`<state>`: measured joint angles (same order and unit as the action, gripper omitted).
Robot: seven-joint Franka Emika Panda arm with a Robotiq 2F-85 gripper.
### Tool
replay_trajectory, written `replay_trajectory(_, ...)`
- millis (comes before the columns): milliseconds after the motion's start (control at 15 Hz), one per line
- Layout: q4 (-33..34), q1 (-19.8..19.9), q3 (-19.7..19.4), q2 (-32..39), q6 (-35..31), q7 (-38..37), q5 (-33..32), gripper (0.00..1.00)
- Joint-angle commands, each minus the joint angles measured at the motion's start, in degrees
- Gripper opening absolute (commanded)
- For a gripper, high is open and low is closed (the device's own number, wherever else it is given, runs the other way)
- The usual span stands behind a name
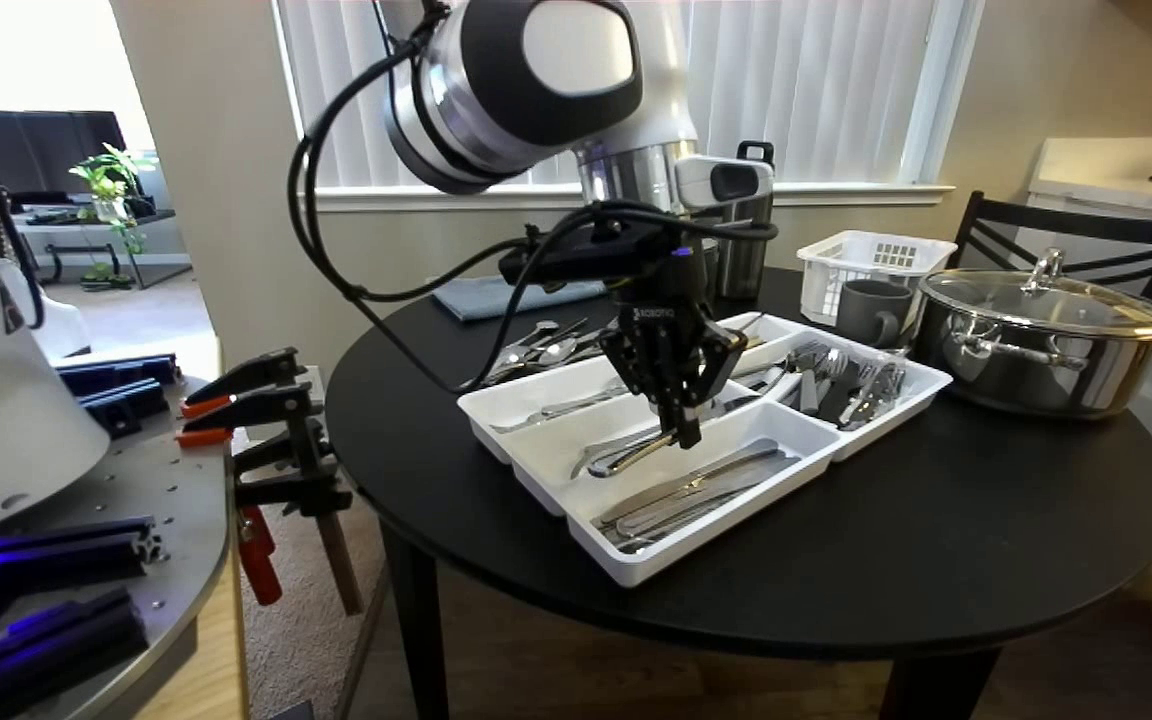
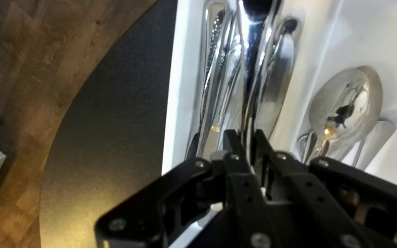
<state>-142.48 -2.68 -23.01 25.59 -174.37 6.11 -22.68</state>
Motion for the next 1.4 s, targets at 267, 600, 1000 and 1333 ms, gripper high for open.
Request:
replay_trajectory(267, 3.2, -10.52, -9.02, 6.02, -3.1, -3.94, 0.36, 0.57)
replay_trajectory(600, -0.95, -4.1, 2.36, -6.08, -1.99, -0.56, 3.43, 0.88)
replay_trajectory(1000, -5.0, 8.63, 29.54, -12.56, -2.48, 6.83, 18.35, 1.0)
replay_trajectory(1333, -4.77, 16.12, 47.38, -8.19, -0.76, 10.82, 24.21, 1.0)
